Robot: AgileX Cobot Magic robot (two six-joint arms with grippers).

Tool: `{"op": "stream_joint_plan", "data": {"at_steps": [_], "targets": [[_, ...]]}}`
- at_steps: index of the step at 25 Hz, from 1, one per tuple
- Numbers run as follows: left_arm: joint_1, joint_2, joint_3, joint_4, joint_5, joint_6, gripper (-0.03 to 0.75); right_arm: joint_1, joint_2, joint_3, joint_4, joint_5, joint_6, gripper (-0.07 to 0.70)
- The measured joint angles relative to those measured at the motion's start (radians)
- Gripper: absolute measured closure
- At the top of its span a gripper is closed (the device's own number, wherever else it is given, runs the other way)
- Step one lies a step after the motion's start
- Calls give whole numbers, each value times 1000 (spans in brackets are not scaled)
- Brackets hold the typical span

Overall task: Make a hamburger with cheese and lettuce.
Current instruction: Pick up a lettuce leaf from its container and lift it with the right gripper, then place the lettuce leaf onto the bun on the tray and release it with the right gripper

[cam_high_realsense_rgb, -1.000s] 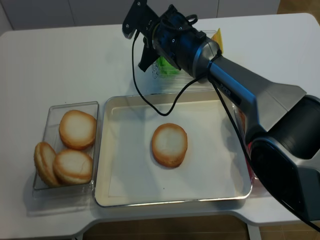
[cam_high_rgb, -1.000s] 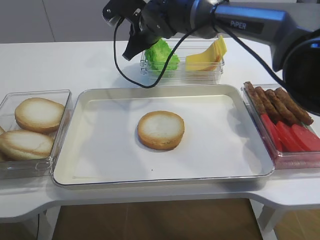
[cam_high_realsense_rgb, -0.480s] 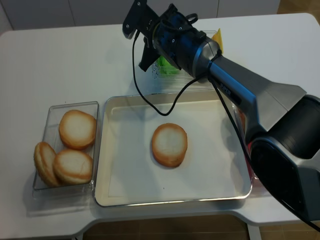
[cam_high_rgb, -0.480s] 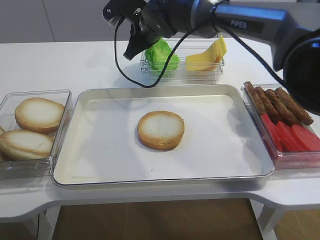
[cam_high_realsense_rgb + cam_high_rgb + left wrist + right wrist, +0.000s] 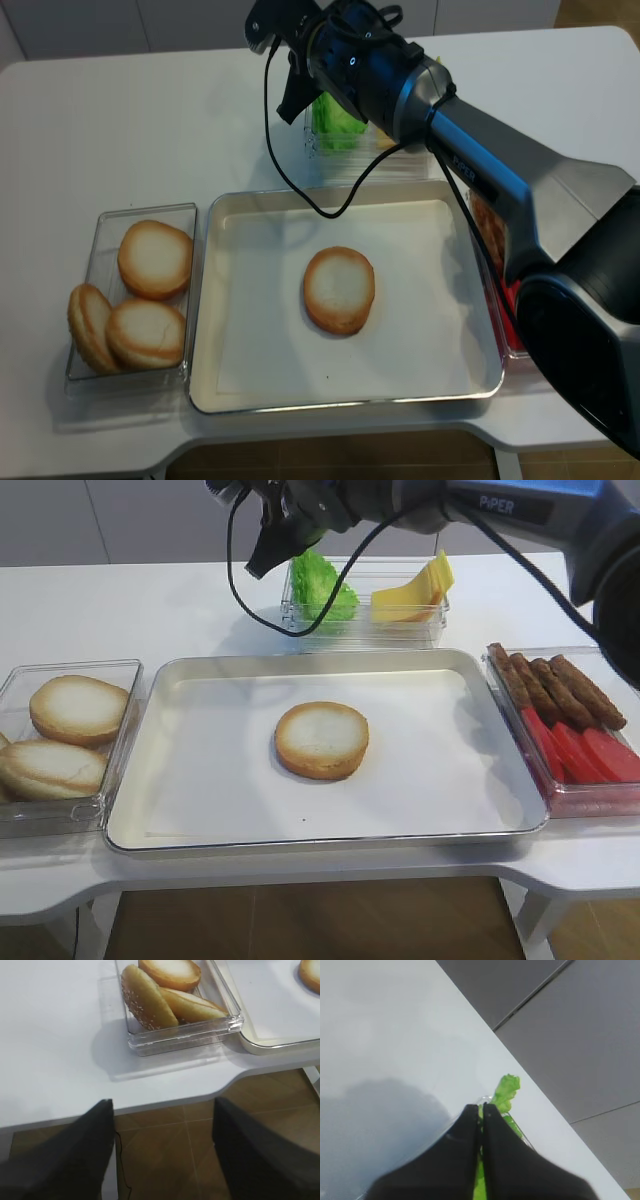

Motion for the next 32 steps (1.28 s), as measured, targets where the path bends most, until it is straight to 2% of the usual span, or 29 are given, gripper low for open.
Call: {"op": "stream_joint_plan", "data": {"at_steps": [11, 15, 19, 26, 32], "targets": [[0, 0, 0, 0, 0, 0, 256, 0, -63, 0, 0, 20, 2, 629], [0, 0, 0, 0, 0, 0, 257, 0, -86, 0, 16, 54, 7, 629], [0, 0, 0, 0, 0, 0, 257, 0, -123, 0, 32, 101, 9, 629], [0, 0, 0, 0, 0, 0, 257, 4, -187, 0, 53, 238, 9, 629], [0, 0, 0, 0, 0, 0, 257, 20, -271, 0, 55, 308, 9, 630]]}}
